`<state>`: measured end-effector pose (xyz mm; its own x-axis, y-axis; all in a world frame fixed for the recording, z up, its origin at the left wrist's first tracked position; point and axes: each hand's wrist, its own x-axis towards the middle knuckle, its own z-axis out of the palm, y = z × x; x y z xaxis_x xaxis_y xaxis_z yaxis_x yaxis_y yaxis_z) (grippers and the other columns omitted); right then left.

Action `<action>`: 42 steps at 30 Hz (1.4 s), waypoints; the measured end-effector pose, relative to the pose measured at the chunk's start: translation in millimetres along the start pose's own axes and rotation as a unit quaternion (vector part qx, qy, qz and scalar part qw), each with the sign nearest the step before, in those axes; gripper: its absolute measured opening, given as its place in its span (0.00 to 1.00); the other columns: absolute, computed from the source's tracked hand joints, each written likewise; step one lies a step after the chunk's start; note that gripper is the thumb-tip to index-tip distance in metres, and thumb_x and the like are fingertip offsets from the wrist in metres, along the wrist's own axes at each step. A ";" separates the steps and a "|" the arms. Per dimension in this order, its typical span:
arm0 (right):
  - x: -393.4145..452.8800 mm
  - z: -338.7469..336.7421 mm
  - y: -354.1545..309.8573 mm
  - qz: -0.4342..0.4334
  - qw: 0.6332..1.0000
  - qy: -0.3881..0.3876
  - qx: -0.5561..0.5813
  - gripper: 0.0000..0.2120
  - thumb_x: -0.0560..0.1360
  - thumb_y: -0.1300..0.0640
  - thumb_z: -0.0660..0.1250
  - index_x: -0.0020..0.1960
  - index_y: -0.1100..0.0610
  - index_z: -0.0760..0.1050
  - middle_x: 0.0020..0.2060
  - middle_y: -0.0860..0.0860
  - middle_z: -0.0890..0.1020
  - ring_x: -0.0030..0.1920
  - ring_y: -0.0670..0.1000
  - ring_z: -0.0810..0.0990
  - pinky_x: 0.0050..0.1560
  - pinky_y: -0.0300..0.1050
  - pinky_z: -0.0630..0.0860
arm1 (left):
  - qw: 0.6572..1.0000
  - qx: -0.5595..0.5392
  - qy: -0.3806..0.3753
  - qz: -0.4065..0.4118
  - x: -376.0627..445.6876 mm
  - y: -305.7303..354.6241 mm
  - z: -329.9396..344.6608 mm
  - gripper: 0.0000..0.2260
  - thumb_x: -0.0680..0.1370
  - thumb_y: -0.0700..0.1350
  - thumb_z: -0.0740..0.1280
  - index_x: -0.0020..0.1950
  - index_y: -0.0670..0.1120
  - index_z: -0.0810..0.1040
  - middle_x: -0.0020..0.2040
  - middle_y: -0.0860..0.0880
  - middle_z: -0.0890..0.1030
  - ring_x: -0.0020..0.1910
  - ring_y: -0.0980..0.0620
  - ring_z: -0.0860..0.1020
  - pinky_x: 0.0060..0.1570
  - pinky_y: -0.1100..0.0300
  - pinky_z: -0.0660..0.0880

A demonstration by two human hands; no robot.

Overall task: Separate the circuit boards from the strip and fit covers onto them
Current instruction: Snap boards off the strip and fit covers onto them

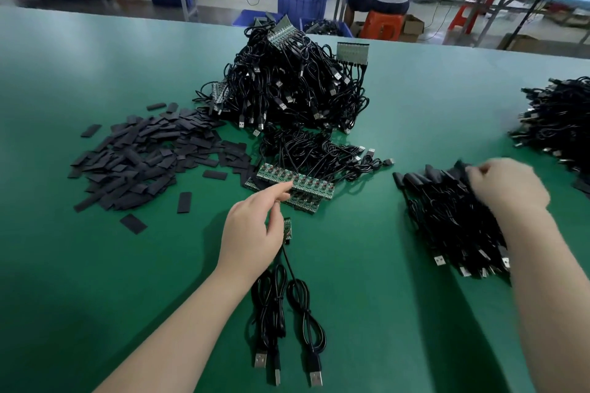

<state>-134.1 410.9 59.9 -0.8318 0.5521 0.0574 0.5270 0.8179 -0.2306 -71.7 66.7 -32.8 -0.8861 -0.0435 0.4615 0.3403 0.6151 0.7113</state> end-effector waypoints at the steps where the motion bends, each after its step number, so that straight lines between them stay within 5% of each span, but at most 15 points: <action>1: 0.9 4.7 1.8 0.013 0.999 -0.034 -0.032 0.18 0.81 0.46 0.62 0.59 0.59 0.80 0.56 0.64 0.79 0.57 0.65 0.78 0.52 0.54 0.74 | 1.000 -0.003 -0.003 -0.008 0.4 -0.6 -0.6 0.19 0.79 0.35 0.62 0.66 0.53 0.77 0.52 0.61 0.80 0.47 0.60 0.77 0.48 0.55 0.76; 4: -7.6 13.3 -8.9 -0.033 0.991 0.058 -0.120 0.18 0.79 0.47 0.64 0.59 0.59 0.80 0.54 0.63 0.79 0.58 0.64 0.76 0.55 0.53 0.71 | 0.999 -0.001 0.000 -0.041 2.5 -5.3 -2.9 0.21 0.78 0.33 0.60 0.65 0.53 0.77 0.50 0.62 0.78 0.42 0.54 0.78 0.39 0.58 0.74; 7: -45.1 12.8 -44.1 -0.156 0.974 0.159 -0.039 0.14 0.78 0.49 0.65 0.60 0.54 0.81 0.53 0.59 0.82 0.54 0.62 0.79 0.52 0.52 0.70 | 0.997 0.002 0.007 -0.075 4.6 -11.2 -3.7 0.21 0.79 0.33 0.59 0.65 0.54 0.76 0.50 0.61 0.77 0.30 0.54 0.71 0.33 0.58 0.70; 11: -111.6 21.9 -96.8 -0.296 0.948 -0.076 0.085 0.13 0.77 0.43 0.65 0.58 0.46 0.80 0.49 0.46 0.84 0.49 0.52 0.81 0.51 0.47 0.78 | 0.993 0.003 -0.009 -0.118 6.0 -18.8 -5.0 0.22 0.78 0.33 0.58 0.65 0.54 0.76 0.50 0.60 0.77 0.27 0.56 0.69 0.32 0.62 0.66; 15: -155.2 58.4 -127.5 -0.349 0.912 -0.212 0.032 0.21 0.77 0.38 0.64 0.66 0.47 0.76 0.57 0.50 0.77 0.58 0.54 0.78 0.57 0.49 0.77 | 0.992 0.006 -0.025 -0.127 7.5 -22.5 -5.3 0.21 0.78 0.34 0.58 0.63 0.55 0.77 0.48 0.61 0.77 0.32 0.56 0.72 0.34 0.61 0.69; 20: -165.3 86.5 -130.1 -0.350 0.911 -0.199 0.087 0.19 0.76 0.42 0.68 0.63 0.51 0.76 0.56 0.50 0.73 0.57 0.53 0.75 0.56 0.49 0.75 | 0.992 -0.001 -0.039 -0.118 6.3 -18.6 -6.5 0.20 0.79 0.35 0.59 0.62 0.56 0.78 0.49 0.60 0.78 0.34 0.57 0.73 0.36 0.59 0.73; 24: -162.6 83.9 -123.8 -0.310 0.896 -0.172 0.266 0.08 0.71 0.51 0.76 0.45 0.48 0.76 0.41 0.43 0.80 0.39 0.41 0.76 0.42 0.38 0.73 | 0.994 -0.030 -0.026 -0.101 6.4 -11.2 -8.1 0.15 0.82 0.41 0.59 0.63 0.56 0.77 0.53 0.59 0.79 0.39 0.65 0.75 0.41 0.64 0.72; 27: -164.0 77.2 -127.6 -0.202 0.837 -0.231 0.452 0.08 0.71 0.55 0.77 0.42 0.51 0.77 0.32 0.47 0.81 0.33 0.46 0.78 0.42 0.46 0.78 | 0.994 -0.080 -0.024 -0.074 5.5 -0.6 -9.8 0.14 0.82 0.52 0.57 0.65 0.57 0.76 0.56 0.60 0.79 0.56 0.65 0.75 0.53 0.69 0.72; 29: -166.6 73.2 -133.1 -0.140 0.777 -0.267 0.552 0.08 0.72 0.58 0.76 0.43 0.55 0.76 0.32 0.51 0.81 0.34 0.50 0.80 0.39 0.49 0.79 | 0.994 -0.090 -0.029 -0.054 5.0 5.5 -10.9 0.16 0.81 0.57 0.56 0.65 0.58 0.76 0.54 0.62 0.80 0.55 0.64 0.76 0.52 0.70 0.72; 31: -168.4 68.3 -136.9 -0.108 0.745 -0.266 0.602 0.07 0.73 0.60 0.74 0.44 0.57 0.76 0.33 0.53 0.81 0.33 0.48 0.81 0.35 0.42 0.79 | 0.998 -0.055 -0.018 -0.021 4.7 8.5 -12.3 0.17 0.80 0.59 0.56 0.65 0.57 0.76 0.52 0.64 0.79 0.54 0.65 0.76 0.52 0.72 0.71; 36: -169.4 53.5 -135.6 -0.193 0.779 -0.119 0.585 0.07 0.73 0.57 0.75 0.42 0.51 0.77 0.33 0.48 0.81 0.34 0.47 0.79 0.36 0.39 0.77 | 0.995 -0.074 -0.040 -0.046 5.5 4.0 -14.0 0.19 0.82 0.58 0.52 0.66 0.55 0.76 0.58 0.62 0.79 0.60 0.65 0.74 0.58 0.68 0.70; 42: -167.9 31.3 -128.1 -0.261 0.805 -0.045 0.530 0.07 0.73 0.55 0.75 0.41 0.46 0.78 0.35 0.44 0.81 0.32 0.45 0.78 0.34 0.35 0.74 | 0.986 -0.097 -0.095 -0.099 6.8 -3.8 -10.5 0.10 0.82 0.50 0.61 0.60 0.59 0.79 0.47 0.63 0.82 0.47 0.62 0.79 0.43 0.67 0.75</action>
<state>-67.4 208.4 49.4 -0.9263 0.1239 0.3558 -0.3044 0.3104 -0.9005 -75.7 55.8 -26.7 -0.9777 0.0121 0.2097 0.1928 0.4472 0.8734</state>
